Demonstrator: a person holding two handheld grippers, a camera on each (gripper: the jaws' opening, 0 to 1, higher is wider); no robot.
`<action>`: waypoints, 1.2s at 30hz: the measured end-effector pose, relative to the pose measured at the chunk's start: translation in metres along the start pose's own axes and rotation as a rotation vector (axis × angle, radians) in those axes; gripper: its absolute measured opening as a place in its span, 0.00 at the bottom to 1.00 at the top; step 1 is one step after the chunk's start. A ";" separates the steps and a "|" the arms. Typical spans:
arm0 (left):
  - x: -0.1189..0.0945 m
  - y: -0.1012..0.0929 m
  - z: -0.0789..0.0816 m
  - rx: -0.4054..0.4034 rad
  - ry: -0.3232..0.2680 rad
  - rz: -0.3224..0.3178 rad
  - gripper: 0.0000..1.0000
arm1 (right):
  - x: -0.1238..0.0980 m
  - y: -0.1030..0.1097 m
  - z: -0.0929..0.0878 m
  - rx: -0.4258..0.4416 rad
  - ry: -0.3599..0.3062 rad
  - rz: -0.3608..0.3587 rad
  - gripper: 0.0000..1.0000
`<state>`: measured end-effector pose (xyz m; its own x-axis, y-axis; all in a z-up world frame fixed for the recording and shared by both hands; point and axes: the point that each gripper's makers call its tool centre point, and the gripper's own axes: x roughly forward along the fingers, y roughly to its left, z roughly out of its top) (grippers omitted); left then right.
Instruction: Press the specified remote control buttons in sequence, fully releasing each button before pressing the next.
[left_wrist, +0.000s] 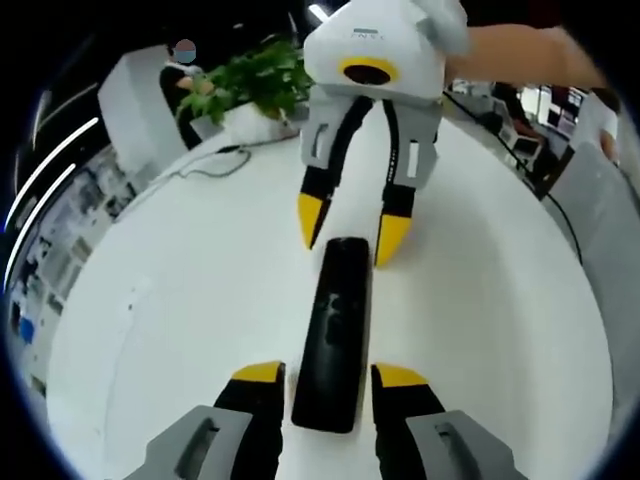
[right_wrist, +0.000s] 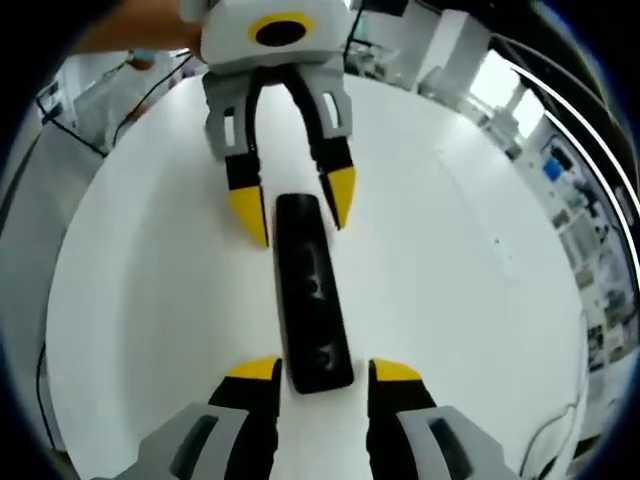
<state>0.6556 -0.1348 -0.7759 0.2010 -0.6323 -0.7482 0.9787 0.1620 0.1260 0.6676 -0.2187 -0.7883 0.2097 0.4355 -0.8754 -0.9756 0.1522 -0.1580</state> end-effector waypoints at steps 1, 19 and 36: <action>-0.001 0.000 0.002 -0.009 -0.010 0.003 0.34 | -0.002 0.001 0.002 0.003 -0.007 -0.003 0.32; -0.042 -0.008 0.024 -0.065 -0.173 0.137 0.37 | -0.039 0.031 0.015 0.138 -0.132 -0.062 0.33; -0.091 -0.043 0.029 -0.152 -0.286 0.234 0.40 | -0.084 0.062 0.022 0.230 -0.216 -0.132 0.33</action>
<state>0.5968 -0.1058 -0.6942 0.4425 -0.7469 -0.4963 0.8920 0.4236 0.1578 0.5909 -0.2267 -0.7147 0.3663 0.5726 -0.7335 -0.9042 0.4050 -0.1354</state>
